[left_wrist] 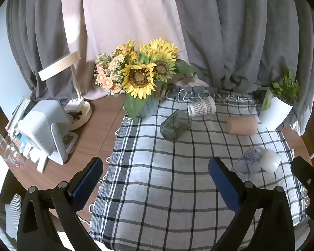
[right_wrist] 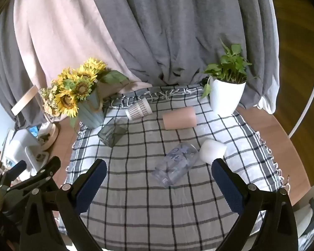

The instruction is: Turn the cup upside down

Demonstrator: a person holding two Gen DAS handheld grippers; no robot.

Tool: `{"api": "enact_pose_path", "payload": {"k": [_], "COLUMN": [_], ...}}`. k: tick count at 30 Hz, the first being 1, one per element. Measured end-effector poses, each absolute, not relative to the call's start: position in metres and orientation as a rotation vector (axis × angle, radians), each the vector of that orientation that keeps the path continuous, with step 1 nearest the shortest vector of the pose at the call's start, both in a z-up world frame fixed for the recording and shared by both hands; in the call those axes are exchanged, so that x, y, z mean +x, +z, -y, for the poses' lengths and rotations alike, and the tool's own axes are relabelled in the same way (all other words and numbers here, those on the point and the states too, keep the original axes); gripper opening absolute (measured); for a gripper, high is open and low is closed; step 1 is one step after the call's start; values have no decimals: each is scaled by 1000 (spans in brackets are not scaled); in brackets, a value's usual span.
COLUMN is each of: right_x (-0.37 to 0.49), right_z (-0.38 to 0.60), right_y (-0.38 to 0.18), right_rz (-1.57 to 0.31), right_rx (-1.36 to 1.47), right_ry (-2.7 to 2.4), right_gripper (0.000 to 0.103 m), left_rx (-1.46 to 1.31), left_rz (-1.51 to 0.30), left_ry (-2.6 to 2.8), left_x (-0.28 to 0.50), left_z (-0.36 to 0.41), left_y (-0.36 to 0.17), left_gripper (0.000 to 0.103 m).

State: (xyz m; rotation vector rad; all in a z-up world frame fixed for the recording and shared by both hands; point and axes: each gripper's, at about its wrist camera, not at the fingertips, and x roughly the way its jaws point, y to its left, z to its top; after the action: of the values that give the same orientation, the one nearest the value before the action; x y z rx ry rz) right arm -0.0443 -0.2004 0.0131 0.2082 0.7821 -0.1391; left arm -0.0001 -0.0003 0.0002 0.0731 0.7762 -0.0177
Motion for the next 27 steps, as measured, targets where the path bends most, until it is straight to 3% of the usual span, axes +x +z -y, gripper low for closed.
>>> {"api": "enact_pose_path", "payload": {"k": [27], "right_x": [-44], "right_z": [199], "right_y": [14], "right_rz": [-782], "right_rx": [199], "right_ry": [-147], "right_gripper": [101], "left_rx": [65], "left_rz": [-784], "left_ry": [-24], "left_x": [-1], "left_z": [6], "left_y": [0], "left_gripper": [103]}}
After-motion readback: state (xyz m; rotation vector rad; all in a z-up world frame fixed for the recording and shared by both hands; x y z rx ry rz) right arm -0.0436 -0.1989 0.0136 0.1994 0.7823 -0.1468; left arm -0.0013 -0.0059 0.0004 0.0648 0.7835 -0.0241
